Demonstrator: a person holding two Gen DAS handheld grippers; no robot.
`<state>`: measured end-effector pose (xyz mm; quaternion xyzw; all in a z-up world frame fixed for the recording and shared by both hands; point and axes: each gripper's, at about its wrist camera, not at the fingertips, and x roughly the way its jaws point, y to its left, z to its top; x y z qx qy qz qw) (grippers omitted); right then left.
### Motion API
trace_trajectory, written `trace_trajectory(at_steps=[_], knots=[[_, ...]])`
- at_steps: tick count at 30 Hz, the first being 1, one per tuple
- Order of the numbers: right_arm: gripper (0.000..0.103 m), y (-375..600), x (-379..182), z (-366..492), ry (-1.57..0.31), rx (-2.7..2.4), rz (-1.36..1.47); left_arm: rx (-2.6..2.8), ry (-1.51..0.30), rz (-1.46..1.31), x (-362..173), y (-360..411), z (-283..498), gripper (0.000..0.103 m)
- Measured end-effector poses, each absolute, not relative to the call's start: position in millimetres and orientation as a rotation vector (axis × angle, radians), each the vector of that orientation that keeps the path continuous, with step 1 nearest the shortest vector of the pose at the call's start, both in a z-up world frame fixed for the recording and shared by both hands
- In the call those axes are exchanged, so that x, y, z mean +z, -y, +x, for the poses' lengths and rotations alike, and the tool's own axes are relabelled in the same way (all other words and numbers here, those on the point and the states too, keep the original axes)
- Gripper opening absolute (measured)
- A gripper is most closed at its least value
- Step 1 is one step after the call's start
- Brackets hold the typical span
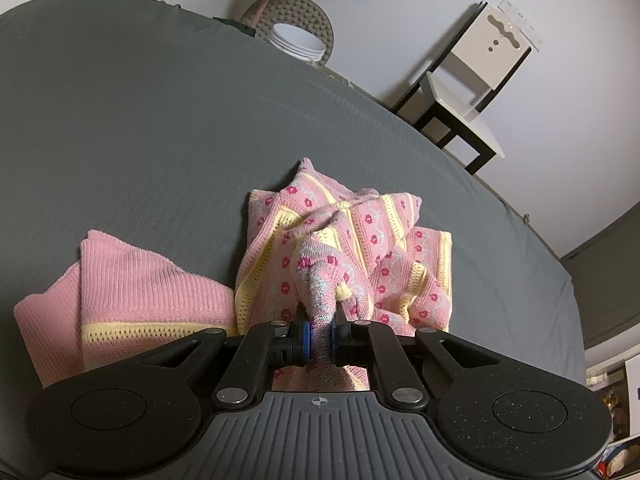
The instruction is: Fold clothes
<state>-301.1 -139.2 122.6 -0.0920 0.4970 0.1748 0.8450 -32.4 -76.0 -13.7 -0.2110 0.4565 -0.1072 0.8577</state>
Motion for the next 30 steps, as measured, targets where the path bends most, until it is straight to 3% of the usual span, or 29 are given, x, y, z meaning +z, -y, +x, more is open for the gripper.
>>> trace_trajectory(at_steps=[2,3,5,14,22,30], knots=[[0.036,136,115,-298,-1.038,0.340,-0.206,-0.225,-0.953,-0.447,-13,75,-33,0.009],[0.021,136,111,-296,-1.038,0.330,-0.206,-0.228,-0.946,-0.458,-13,74,-35,0.009],[0.009,138,103,-293,-1.040,0.316,-0.200,-0.239,-0.930,-0.489,-13,70,-37,0.008],[0.007,179,146,-309,-0.782,0.050,-0.397,-0.259,-0.661,-0.712,45,-1,-74,0.008],[0.007,184,211,-300,-0.373,-0.093,-0.542,-0.253,-0.332,-0.825,125,-87,-137,0.008],[0.007,195,303,-268,0.000,-0.221,-0.696,-0.364,0.020,-0.659,255,-92,-182,0.008]])
